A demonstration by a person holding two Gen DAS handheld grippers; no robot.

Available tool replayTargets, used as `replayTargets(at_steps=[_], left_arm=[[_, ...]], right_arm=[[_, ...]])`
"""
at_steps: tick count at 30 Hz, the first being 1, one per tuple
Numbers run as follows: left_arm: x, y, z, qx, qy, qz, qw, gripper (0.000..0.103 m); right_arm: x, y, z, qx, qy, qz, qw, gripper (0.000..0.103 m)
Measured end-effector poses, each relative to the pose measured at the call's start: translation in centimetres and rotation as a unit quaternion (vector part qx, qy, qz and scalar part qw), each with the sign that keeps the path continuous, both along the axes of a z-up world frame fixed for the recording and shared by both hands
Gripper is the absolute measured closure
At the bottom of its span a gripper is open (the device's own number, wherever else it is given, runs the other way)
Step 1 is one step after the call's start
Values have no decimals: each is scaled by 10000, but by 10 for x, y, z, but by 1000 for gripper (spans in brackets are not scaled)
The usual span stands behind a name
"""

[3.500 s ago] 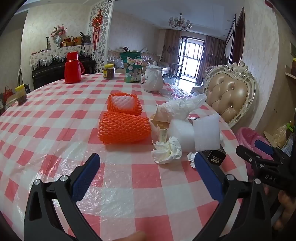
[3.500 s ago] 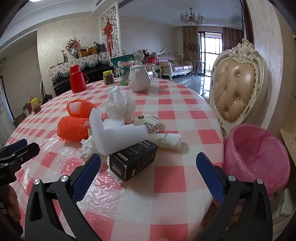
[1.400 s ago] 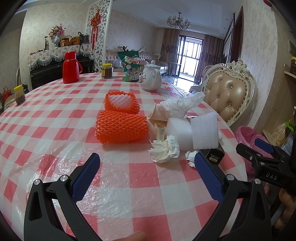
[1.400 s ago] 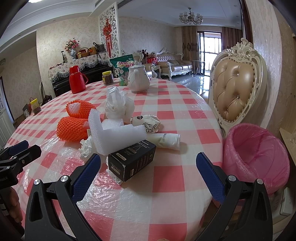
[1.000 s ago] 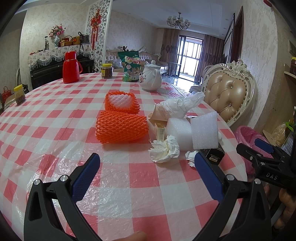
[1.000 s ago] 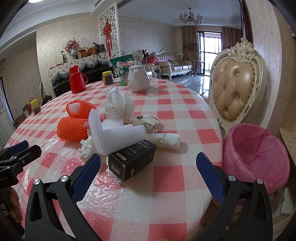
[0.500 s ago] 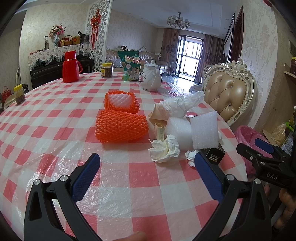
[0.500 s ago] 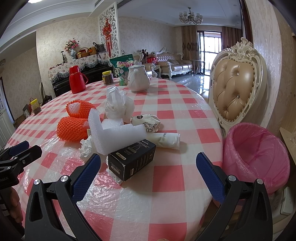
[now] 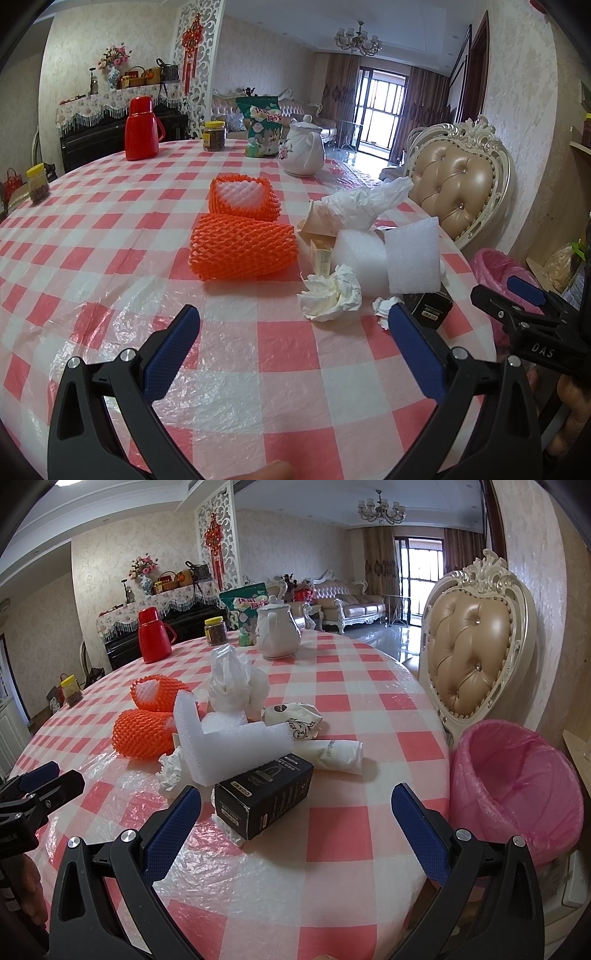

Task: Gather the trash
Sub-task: 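Grasp the white foam block with the right tool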

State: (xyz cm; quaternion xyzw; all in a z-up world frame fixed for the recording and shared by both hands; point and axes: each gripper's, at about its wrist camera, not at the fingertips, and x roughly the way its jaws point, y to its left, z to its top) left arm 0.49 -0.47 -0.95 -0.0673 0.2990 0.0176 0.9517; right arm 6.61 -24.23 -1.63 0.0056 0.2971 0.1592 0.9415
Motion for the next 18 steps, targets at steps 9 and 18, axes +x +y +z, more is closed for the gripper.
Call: replayTargets(at_steps=[9, 18], left_arm=[[5, 10, -4, -46, 68, 102, 9999, 5], [7, 34, -7, -159, 73, 272, 9995, 5]], right_arm=[[11, 28, 4, -59, -17, 218, 9997, 6], [23, 69, 3, -450, 29, 231, 9987, 6]])
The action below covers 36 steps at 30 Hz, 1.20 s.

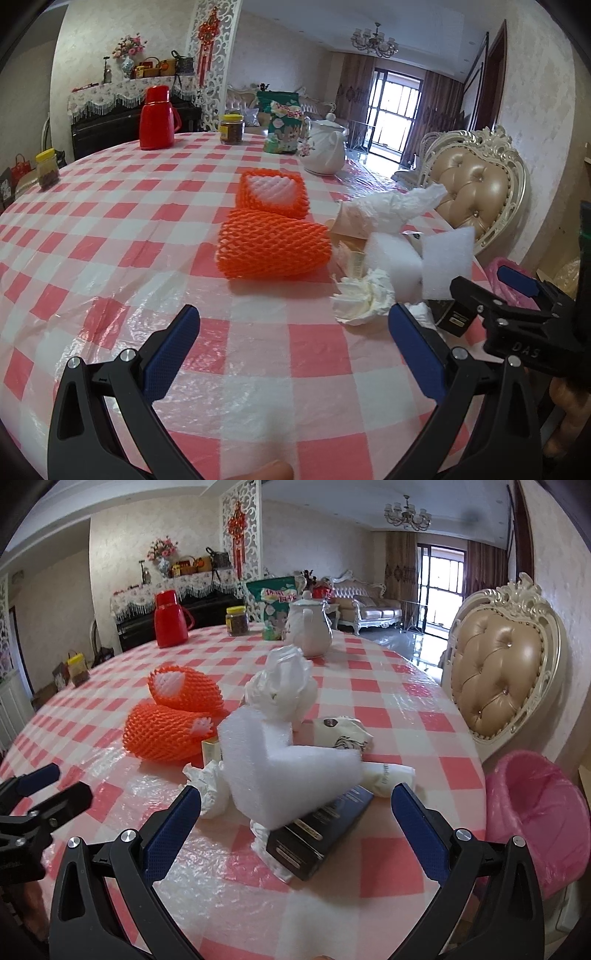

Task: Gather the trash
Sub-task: 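Grasp the white foam block with the right tool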

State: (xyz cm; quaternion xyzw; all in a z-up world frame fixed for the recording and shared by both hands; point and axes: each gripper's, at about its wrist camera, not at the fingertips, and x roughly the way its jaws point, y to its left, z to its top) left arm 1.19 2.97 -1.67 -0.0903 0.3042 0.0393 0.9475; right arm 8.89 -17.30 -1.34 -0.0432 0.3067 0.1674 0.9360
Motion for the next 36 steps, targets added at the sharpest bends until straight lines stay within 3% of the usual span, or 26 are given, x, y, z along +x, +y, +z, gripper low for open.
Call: replayTargets(at_steps=[13, 15, 24, 36], left_arm=[[5, 28, -6, -207, 25, 119, 9997, 5], [7, 30, -6, -215, 25, 128, 9997, 5], [22, 27, -5, -187, 90, 105, 9997, 5], [68, 33, -7, -97, 389, 212, 9990, 5]], right_arm=[[31, 33, -16, -596, 138, -301, 9977, 7], [34, 31, -17, -602, 193, -308, 9975, 25], [36, 14, -15, -355, 237, -222, 9988, 32], [27, -12, 7, 75, 57, -109, 9999, 33]])
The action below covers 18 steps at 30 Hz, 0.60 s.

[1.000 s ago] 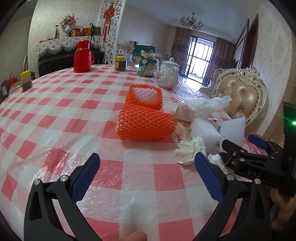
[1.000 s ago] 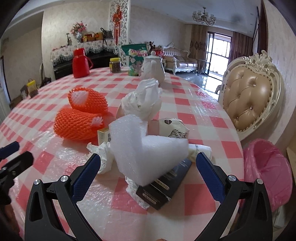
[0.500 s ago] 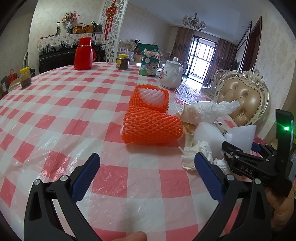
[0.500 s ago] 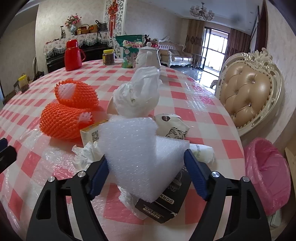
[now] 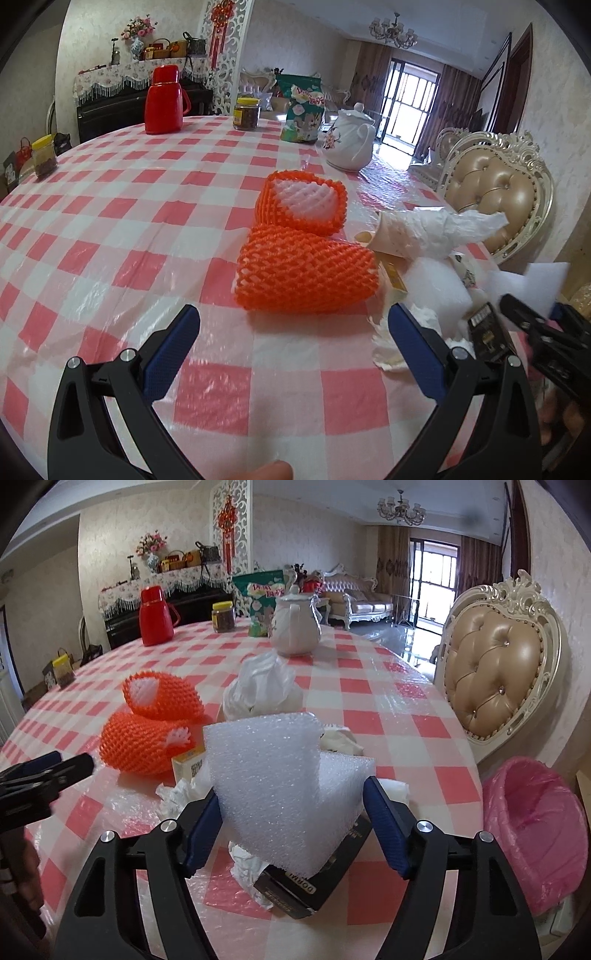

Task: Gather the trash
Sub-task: 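Grasp the white foam block with the right tool, then grasp the orange foam net with the left tool while the right tool holds the foam block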

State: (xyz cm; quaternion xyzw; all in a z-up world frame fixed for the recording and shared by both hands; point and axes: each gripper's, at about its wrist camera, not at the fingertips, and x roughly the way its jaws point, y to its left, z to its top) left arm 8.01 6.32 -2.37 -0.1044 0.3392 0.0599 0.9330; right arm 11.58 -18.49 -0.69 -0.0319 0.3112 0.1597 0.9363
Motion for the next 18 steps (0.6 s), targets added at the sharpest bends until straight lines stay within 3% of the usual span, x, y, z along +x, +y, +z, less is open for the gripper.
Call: replayTargets(at_steps=[10, 18], left_arm=[[48, -9, -1, 147, 198, -55, 9997, 5], [81, -6, -26, 240, 714, 74, 9971, 5]], right_arm=[[0, -29, 14, 211, -143, -79, 9996, 33], [5, -56, 14, 302, -136, -269, 9991, 33]])
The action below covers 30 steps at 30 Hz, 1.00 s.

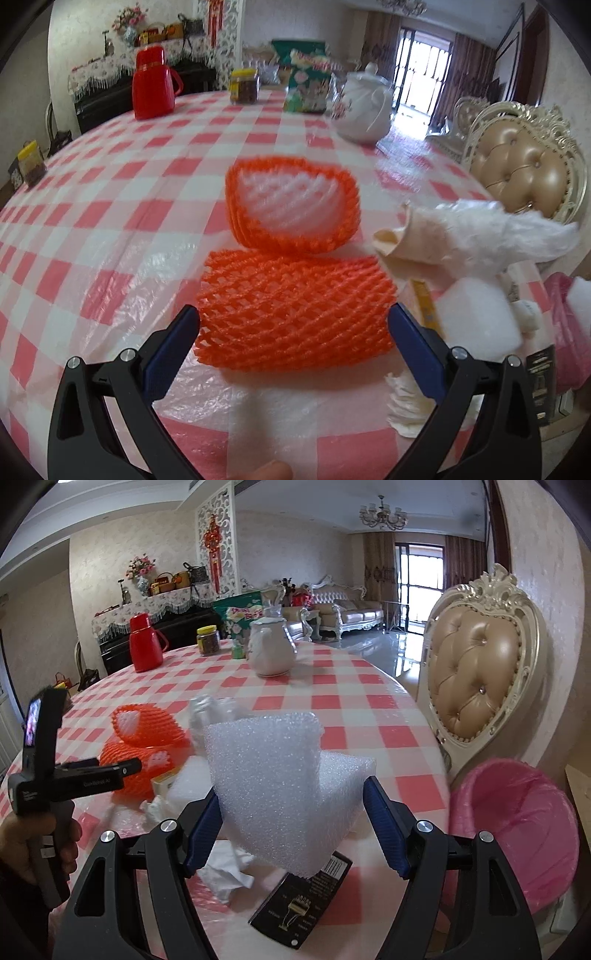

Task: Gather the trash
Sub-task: 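Grasp the orange foam net with the left tool while the right tool holds the foam block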

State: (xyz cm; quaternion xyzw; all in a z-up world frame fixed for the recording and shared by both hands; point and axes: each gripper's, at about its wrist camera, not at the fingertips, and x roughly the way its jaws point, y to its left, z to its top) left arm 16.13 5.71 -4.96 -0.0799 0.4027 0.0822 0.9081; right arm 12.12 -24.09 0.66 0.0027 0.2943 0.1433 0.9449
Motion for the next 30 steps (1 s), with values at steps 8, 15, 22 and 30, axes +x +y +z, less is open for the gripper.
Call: replayTargets(at_steps=[8, 15, 22, 30], left_arm=[[1, 4, -13, -8, 158, 5, 9999, 45], [-16, -3, -5, -100, 33, -69, 9999, 58], [-47, -15, 10, -214, -142, -213, 9994, 58], [-75, -25, 33, -243, -408, -293, 9984, 58]], right_arm=[[3, -12, -7, 74, 94, -47, 9999, 33], [1, -20, -8, 89, 87, -107, 9999, 33], [-8, -28, -6, 98, 68, -151, 9998, 33], [-19, -31, -1, 101, -16, -162, 9998, 33]])
